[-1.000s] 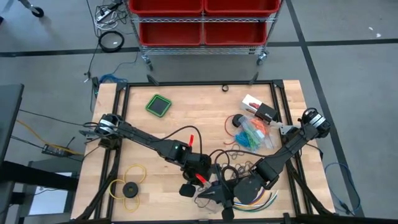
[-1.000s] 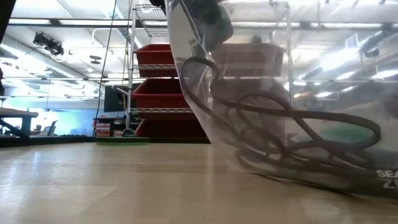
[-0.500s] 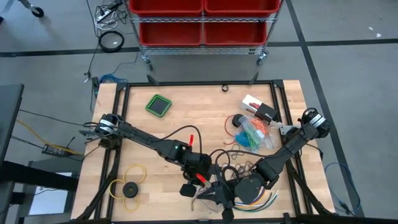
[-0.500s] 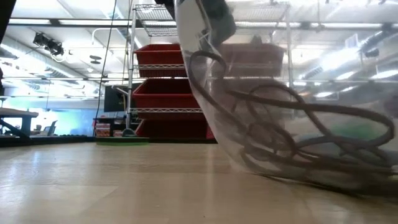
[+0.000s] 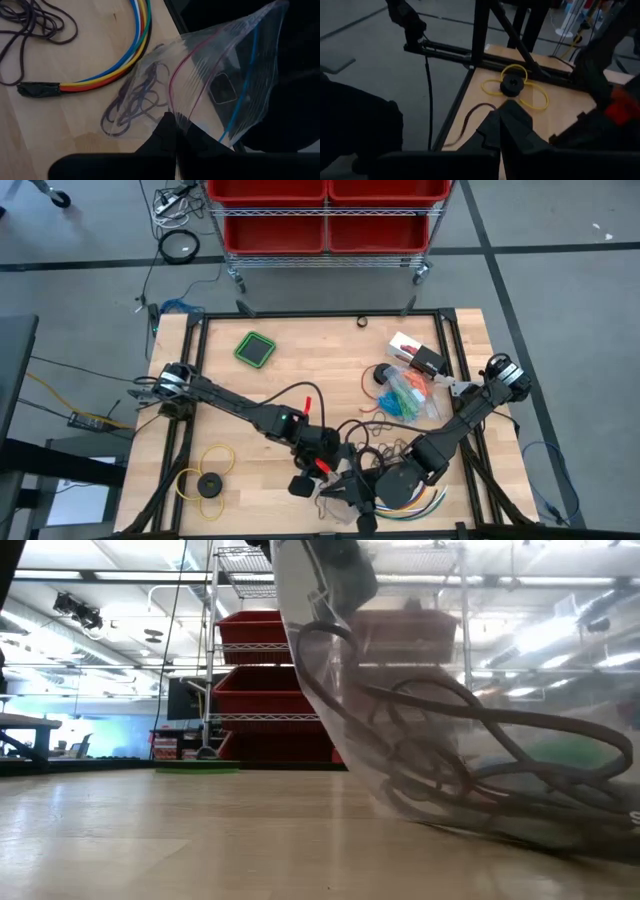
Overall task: Sort rubber bands
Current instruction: Put the black rubber band into the transparent zip bag
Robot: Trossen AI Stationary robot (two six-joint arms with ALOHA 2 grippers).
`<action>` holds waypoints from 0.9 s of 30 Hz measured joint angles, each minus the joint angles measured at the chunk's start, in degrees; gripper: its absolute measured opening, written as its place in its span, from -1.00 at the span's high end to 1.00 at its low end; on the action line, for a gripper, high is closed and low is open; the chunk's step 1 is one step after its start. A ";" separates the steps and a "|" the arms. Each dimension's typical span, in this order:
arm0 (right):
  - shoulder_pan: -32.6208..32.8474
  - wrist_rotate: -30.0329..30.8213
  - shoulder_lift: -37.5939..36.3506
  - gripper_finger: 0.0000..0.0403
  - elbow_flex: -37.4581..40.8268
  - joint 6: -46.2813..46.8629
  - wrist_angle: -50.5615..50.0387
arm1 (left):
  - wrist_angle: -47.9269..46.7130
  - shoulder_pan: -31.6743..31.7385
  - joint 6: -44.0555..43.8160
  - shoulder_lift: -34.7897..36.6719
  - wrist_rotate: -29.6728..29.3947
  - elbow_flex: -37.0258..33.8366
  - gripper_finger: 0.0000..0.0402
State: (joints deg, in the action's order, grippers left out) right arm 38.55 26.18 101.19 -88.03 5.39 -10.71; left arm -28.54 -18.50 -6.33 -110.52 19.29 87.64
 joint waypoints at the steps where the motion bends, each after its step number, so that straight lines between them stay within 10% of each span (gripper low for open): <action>1: 0.08 0.22 0.00 1.00 0.00 0.44 -0.58 | -0.12 -0.01 0.00 0.00 0.07 0.00 1.00; 13: 0.74 -2.68 0.00 1.00 0.00 9.40 -12.68 | -1.58 -1.16 -0.05 0.00 4.19 0.00 0.96; 27: 1.44 -5.27 0.00 1.00 0.00 -0.94 -3.71 | -5.77 -1.26 -0.07 0.00 12.40 0.07 0.95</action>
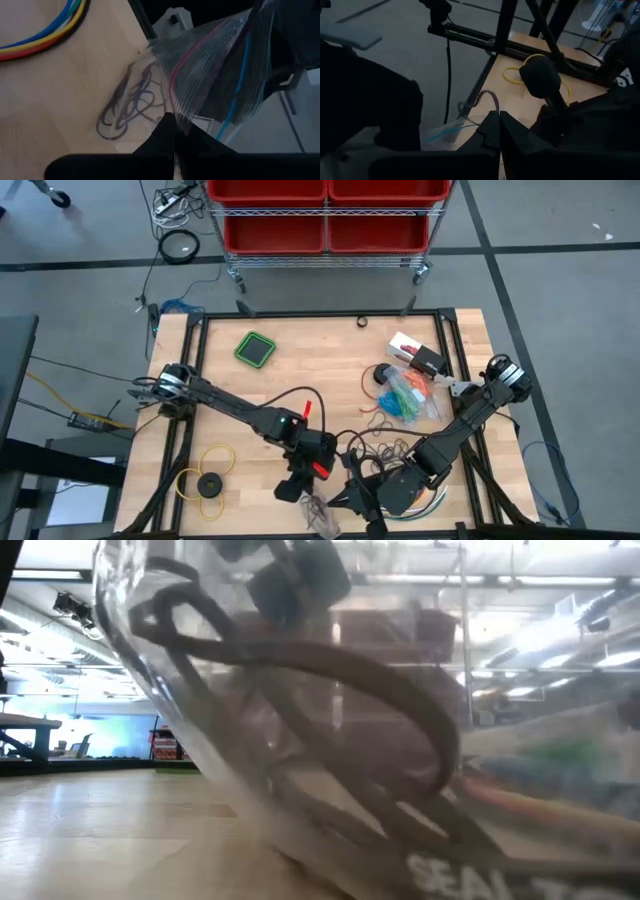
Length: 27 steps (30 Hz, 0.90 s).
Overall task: Sort rubber bands
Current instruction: Put the black rubber band into the transparent zip bag
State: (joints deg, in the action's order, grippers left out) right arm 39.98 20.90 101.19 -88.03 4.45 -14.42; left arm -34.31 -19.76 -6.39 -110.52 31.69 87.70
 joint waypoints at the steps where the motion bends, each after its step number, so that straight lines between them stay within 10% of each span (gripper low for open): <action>1: -0.02 -0.06 0.00 1.00 0.00 -0.16 -0.06 | -0.13 -0.13 0.01 0.00 0.01 0.00 0.95; 27: -0.50 -5.78 -0.07 1.00 0.00 -4.30 0.11 | 5.20 -0.43 0.03 0.02 11.39 -0.02 0.95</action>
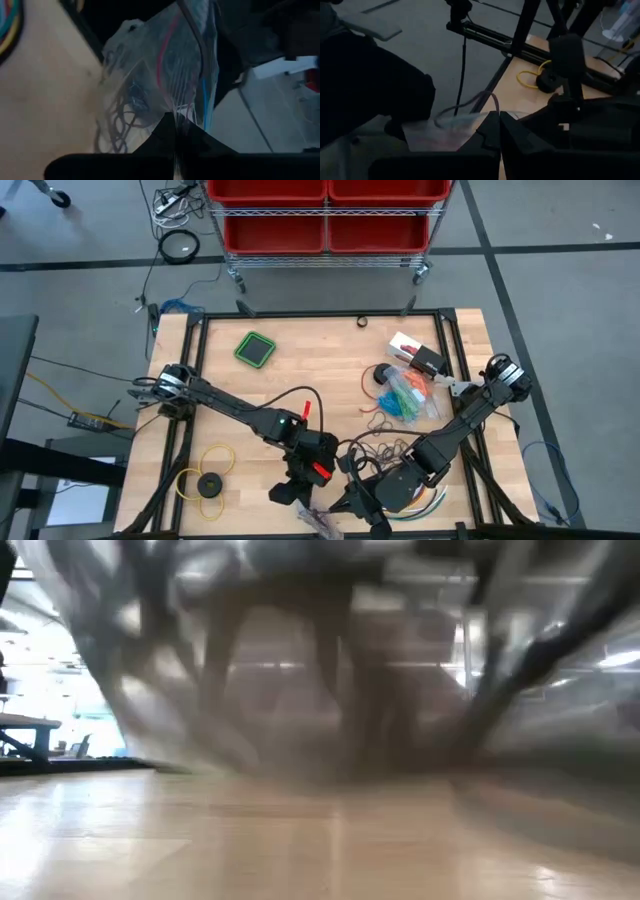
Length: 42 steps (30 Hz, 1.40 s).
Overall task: Sort rubber bands
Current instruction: Put the black rubber band into the transparent zip bag
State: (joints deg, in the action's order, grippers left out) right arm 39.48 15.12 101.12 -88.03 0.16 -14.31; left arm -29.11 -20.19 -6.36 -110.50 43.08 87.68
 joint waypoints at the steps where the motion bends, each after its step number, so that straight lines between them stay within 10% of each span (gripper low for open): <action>1: 0.00 -0.34 -0.02 1.00 0.00 -0.97 0.07 | 0.65 0.00 -0.06 0.00 0.84 0.00 0.95; 42: -2.45 -10.91 2.59 0.49 0.02 -6.39 17.19 | 8.67 0.64 -3.09 0.07 4.19 -0.15 0.95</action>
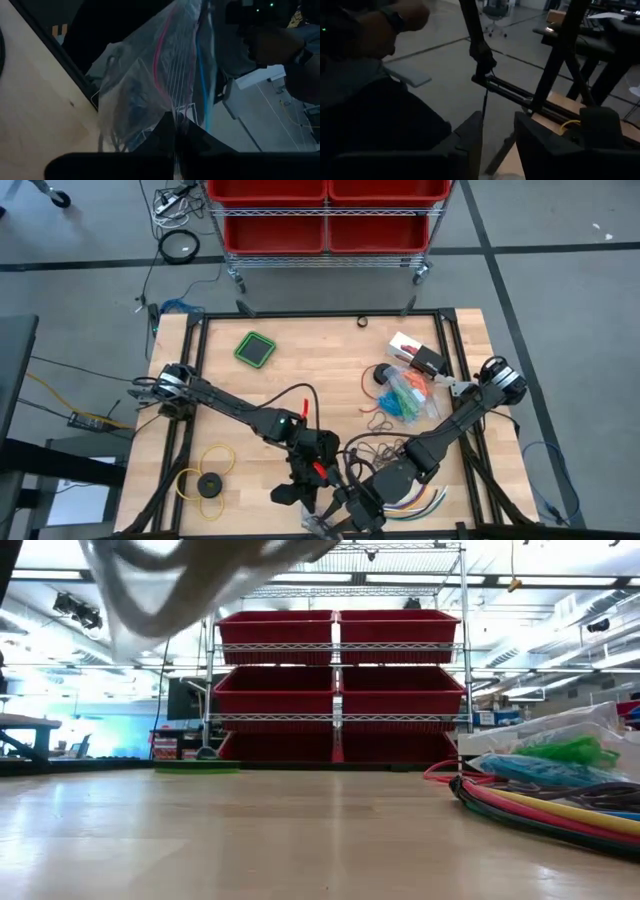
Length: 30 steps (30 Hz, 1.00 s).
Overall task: Sort rubber bands
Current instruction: Put the black rubber band into the transparent zip bag
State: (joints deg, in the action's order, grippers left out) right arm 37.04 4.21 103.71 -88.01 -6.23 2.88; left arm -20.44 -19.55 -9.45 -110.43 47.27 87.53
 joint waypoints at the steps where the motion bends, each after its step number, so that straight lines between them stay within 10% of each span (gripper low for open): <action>1: -0.02 -0.05 0.11 0.49 0.00 -0.11 0.70 | 0.01 0.00 0.00 0.00 -0.03 0.00 0.95; 30: 8.49 10.12 -0.68 0.50 0.00 7.33 -11.92 | -1.60 1.18 -3.53 -0.04 -1.80 0.20 0.95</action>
State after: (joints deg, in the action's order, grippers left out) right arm 45.53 14.33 103.02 -88.01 1.10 -9.05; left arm -22.04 -18.37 -12.98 -110.48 45.47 87.72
